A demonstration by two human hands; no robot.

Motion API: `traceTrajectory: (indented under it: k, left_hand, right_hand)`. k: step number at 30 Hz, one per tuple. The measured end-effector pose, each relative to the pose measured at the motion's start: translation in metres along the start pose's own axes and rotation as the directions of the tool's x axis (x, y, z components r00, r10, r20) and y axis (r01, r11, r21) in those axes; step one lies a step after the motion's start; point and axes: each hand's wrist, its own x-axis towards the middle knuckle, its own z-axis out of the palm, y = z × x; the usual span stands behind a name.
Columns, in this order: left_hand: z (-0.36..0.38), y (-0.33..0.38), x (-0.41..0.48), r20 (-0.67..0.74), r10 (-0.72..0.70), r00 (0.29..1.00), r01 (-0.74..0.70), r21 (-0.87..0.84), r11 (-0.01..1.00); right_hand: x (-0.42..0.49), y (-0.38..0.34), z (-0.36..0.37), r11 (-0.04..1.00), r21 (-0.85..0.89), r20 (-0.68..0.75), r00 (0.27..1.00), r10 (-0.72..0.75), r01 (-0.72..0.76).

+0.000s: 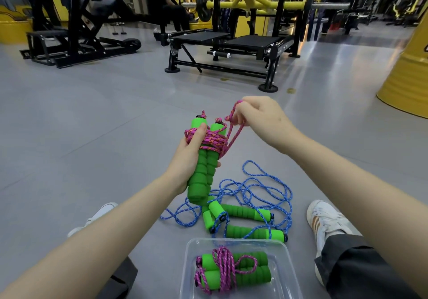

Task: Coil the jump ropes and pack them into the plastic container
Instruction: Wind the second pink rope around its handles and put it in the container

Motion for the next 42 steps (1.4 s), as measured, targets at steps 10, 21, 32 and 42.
traceTrajectory:
  k: [10,21,32,42]
  left_hand:
    - [0.014,-0.010,-0.005,0.087,-0.041,0.995,0.041,-0.003,0.999]
    - [0.022,-0.019,-0.002,0.156,-0.158,0.975,0.177,-0.117,0.977]
    - [0.021,-0.022,0.001,0.199,-0.260,0.945,0.309,-0.279,0.909]
    - [0.025,-0.027,-0.001,0.163,-0.220,0.962,0.261,-0.299,0.918]
  right_hand:
    - [-0.004,0.000,0.004,0.988,0.120,0.264,0.962,0.062,-0.097]
    - [-0.001,0.016,0.005,0.985,-0.148,0.238,0.970,-0.051,0.088]
    - [-0.006,0.021,0.020,0.988,-0.014,0.159,0.976,-0.148,0.152]
    - [-0.006,0.021,0.024,1.000,-0.011,0.075,0.997,-0.020,0.021]
